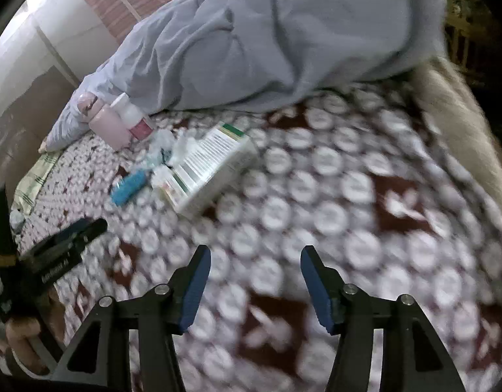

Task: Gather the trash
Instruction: 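Return both tools to the remaining items on the bed, then grasp the blue snack wrapper with the left gripper while the right grasps the white medicine box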

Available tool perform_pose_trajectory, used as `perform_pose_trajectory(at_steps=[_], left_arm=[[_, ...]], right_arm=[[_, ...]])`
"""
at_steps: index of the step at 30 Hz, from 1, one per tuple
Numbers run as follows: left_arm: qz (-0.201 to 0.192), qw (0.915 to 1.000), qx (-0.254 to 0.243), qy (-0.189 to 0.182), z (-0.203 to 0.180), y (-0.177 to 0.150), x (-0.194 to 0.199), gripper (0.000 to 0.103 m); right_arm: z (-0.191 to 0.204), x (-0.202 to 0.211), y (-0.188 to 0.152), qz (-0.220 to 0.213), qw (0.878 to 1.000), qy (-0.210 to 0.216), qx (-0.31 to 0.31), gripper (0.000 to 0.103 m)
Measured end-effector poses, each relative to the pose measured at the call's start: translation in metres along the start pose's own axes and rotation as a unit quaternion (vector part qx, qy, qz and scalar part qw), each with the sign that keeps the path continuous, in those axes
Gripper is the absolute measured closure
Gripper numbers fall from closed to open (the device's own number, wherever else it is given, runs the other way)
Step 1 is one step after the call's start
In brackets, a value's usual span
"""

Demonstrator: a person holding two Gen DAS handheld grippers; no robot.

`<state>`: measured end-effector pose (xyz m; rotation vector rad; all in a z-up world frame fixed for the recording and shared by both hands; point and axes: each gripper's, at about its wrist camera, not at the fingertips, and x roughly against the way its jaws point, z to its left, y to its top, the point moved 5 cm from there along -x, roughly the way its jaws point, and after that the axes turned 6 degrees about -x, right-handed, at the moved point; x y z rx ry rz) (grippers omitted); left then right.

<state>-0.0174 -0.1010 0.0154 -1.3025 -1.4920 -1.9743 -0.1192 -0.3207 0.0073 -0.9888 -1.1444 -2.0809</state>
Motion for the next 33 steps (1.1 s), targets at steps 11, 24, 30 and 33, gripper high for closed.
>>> perform_pose_trajectory(at_steps=[11,24,30,33], left_arm=[[0.002,0.9989,-0.041,-0.024,0.022,0.026,-0.039,0.047],[0.033,0.9960,-0.058,-0.059,0.007,0.037,-0.076,0.051],[0.042,0.9951,-0.047,-0.076,0.002,0.029,-0.063,0.075],[0.046,0.9952,-0.046,-0.073,-0.004,0.024,-0.056,0.076]], right_arm=[[0.040,-0.070,0.061,-0.003,0.996,0.022,-0.081,0.035],[0.049,-0.080,0.058,0.035,0.999,-0.008,0.029,0.037],[0.035,-0.051,0.047,0.081,0.995,0.046,0.034,0.040],[0.032,-0.050,0.052,0.052,0.998,0.029,0.012,0.040]])
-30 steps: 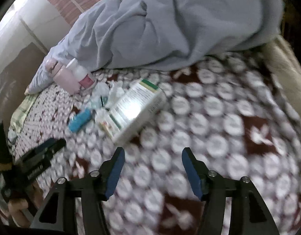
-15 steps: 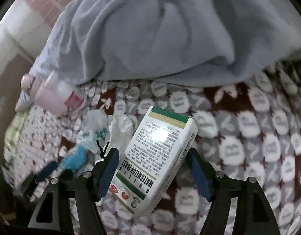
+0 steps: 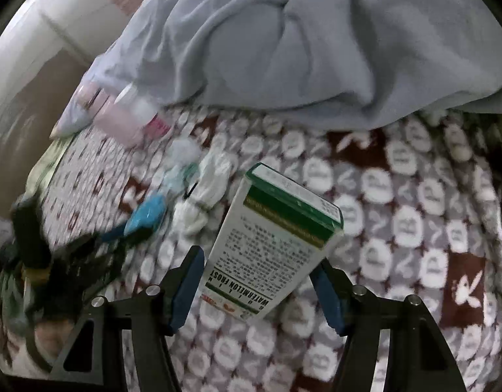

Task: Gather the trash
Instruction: 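Grasp the blue snack wrapper with the left gripper while the right grasps the white medicine box, then carry the blue wrapper and white medicine box over the cream bucket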

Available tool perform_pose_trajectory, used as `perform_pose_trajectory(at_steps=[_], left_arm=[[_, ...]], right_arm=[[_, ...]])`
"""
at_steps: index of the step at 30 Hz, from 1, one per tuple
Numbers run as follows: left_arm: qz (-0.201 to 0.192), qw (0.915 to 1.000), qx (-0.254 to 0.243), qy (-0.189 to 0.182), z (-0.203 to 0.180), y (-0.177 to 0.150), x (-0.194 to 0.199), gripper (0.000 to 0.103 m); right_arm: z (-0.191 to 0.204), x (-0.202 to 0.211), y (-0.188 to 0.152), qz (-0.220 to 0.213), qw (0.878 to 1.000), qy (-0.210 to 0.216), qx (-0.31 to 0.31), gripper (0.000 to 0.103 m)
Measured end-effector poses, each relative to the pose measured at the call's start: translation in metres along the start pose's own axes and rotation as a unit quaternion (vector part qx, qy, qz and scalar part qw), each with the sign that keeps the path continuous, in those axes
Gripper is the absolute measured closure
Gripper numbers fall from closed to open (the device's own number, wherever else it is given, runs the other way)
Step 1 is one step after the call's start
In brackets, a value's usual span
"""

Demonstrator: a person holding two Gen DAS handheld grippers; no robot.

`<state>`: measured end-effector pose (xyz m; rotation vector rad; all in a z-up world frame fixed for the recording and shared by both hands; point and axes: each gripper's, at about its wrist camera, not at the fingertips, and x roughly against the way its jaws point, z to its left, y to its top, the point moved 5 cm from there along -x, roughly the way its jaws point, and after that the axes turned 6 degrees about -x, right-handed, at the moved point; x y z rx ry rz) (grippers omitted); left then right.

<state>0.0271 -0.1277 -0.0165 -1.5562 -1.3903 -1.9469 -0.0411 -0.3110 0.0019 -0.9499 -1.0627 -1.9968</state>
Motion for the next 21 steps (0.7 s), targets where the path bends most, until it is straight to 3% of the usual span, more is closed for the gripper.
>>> perform_pose_trajectory(at_steps=[4,11,15,21], left_arm=[[0.003,0.9998,0.016,0.008,-0.004,-0.010,0.009,0.077],[0.000,0.9996,0.022,0.020,-0.006,-0.028,0.026,0.077],[-0.012,0.9994,0.028,0.016,-0.011,-0.029,0.035,0.078],[-0.030,0.9992,0.028,-0.002,-0.034,-0.029,0.052,0.078]], right_arm=[[0.010,-0.019,-0.002,-0.003,1.000,0.002,-0.019,0.040],[0.018,-0.036,-0.011,-0.036,0.998,-0.049,-0.003,0.039],[0.017,-0.025,-0.016,-0.036,0.998,-0.041,0.008,0.042],[0.011,0.026,-0.030,-0.051,0.999,-0.006,0.016,0.043]])
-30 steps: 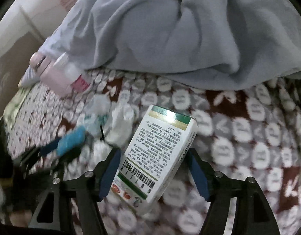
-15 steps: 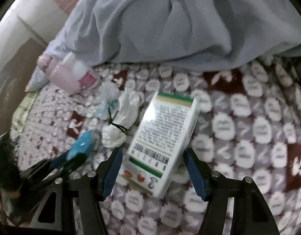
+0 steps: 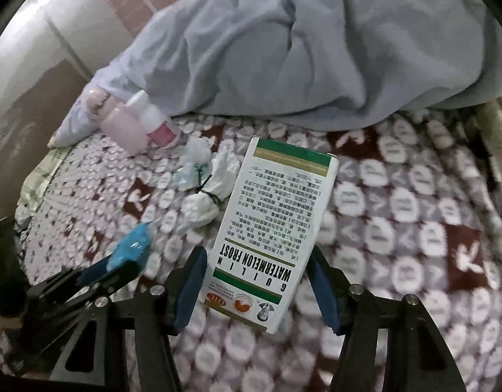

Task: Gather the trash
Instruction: 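Carry the blue wrapper and white medicine box over the cream bucket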

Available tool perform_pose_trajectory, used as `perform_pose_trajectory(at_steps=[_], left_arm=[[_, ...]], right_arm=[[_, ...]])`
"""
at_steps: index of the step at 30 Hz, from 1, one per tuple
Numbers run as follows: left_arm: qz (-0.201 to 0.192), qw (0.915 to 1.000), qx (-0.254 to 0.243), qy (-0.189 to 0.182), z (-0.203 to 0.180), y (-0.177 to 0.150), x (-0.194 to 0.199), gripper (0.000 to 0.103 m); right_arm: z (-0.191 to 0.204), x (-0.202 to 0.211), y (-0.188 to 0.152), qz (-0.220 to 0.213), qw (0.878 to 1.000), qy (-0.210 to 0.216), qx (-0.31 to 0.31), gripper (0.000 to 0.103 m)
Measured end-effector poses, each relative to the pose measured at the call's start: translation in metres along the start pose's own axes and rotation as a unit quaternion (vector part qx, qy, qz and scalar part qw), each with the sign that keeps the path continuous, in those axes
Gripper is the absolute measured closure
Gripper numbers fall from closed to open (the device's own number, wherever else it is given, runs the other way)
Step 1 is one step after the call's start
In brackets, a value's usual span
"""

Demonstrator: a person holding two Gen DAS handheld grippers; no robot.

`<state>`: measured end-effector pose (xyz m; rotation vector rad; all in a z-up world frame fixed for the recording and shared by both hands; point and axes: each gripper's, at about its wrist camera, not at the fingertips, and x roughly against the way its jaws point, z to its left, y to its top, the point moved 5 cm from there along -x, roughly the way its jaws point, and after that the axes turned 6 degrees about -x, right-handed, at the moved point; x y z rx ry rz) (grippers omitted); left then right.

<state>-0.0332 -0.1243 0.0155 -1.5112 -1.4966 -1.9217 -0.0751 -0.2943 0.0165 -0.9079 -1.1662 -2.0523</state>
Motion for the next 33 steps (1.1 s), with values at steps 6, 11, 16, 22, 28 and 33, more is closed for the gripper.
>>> perform_pose_trajectory(at_steps=[6,11,16,22,28,33], left_arm=[[-0.015,0.9998,-0.007,-0.007,-0.031,-0.001,0.017,0.078],[-0.017,0.9996,-0.016,-0.013,-0.059,-0.005,0.025,0.078],[-0.020,0.9991,-0.031,-0.019,-0.090,-0.008,0.033,0.078],[-0.018,0.9983,-0.051,-0.023,-0.122,-0.011,0.035,0.078],[-0.016,0.9983,-0.055,-0.013,-0.125,-0.014,0.036,0.078],[-0.012,0.9988,-0.048,-0.001,-0.116,-0.015,0.034,0.078]], right_arm=[[-0.007,0.043,-0.020,-0.008,1.000,0.006,0.014,0.043],[-0.026,0.065,-0.042,-0.006,1.000,-0.005,0.017,0.043],[-0.051,0.086,-0.059,-0.010,1.000,-0.011,0.000,0.048],[-0.080,0.094,-0.074,0.003,0.999,-0.011,-0.030,0.062],[-0.085,0.098,-0.084,0.011,1.000,-0.021,-0.017,0.055],[-0.070,0.087,-0.086,0.017,0.999,-0.039,0.024,0.040]])
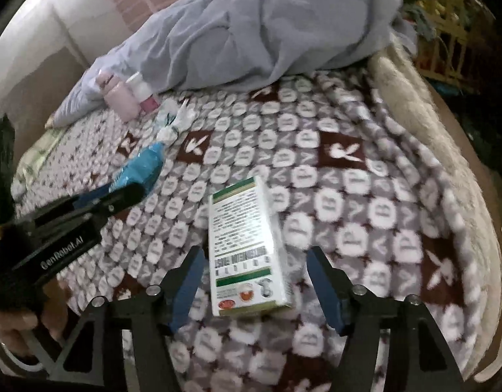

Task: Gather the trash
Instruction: 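Carry the blue wrapper and white medicine box over the cream bucket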

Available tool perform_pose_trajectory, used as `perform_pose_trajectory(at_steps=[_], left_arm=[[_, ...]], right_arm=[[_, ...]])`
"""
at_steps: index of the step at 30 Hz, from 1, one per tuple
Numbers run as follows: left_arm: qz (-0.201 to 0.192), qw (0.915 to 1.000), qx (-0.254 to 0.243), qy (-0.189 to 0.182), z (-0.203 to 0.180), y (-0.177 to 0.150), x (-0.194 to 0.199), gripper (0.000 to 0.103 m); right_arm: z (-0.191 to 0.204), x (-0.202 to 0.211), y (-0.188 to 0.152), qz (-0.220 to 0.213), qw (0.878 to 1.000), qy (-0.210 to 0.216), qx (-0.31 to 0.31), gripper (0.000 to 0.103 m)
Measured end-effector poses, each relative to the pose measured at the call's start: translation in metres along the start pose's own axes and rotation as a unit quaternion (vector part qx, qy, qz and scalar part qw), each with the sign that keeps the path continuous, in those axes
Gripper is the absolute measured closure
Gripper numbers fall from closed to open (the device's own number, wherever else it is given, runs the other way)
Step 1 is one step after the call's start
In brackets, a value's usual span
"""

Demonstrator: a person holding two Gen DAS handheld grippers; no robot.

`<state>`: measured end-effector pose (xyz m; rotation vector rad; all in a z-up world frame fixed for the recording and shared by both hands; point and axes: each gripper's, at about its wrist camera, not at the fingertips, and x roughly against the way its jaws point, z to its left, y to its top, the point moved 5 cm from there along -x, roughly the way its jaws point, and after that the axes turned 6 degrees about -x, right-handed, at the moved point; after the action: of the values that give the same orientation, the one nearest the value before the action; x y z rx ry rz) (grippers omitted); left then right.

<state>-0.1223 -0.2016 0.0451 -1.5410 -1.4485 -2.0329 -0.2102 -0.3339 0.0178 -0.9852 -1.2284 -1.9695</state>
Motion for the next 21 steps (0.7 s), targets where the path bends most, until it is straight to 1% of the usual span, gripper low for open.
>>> perform_pose_trajectory(at_steps=[3,5,6,8,12,16,21], left_arm=[[0.002,1.0000,-0.001,0.004,0.000,-0.001,-0.001,0.078],[0.002,1.0000,-0.003,0.002,-0.001,-0.001,-0.001,0.078],[0.001,1.0000,-0.005,0.002,-0.003,0.000,-0.001,0.078],[-0.002,0.9999,-0.011,0.002,-0.009,0.002,0.000,0.078],[-0.004,0.9997,-0.021,-0.009,-0.026,0.007,-0.002,0.078],[-0.007,0.9993,-0.032,-0.020,-0.049,0.014,-0.002,0.078],[-0.014,0.9975,-0.057,-0.039,-0.089,0.024,-0.001,0.078]], right_arm=[[0.009,-0.019,-0.004,0.019,1.000,-0.011,0.021,0.040],[0.008,-0.029,-0.007,0.020,0.999,-0.026,0.031,0.041],[0.005,-0.030,-0.008,0.018,0.999,-0.026,0.025,0.046],[-0.003,-0.026,-0.009,0.010,1.000,-0.007,0.002,0.048],[-0.020,-0.002,-0.005,-0.017,1.000,-0.004,-0.015,0.048],[-0.044,0.029,0.001,-0.051,0.998,-0.001,-0.043,0.048],[-0.076,0.063,-0.001,-0.084,0.994,-0.007,-0.073,0.048]])
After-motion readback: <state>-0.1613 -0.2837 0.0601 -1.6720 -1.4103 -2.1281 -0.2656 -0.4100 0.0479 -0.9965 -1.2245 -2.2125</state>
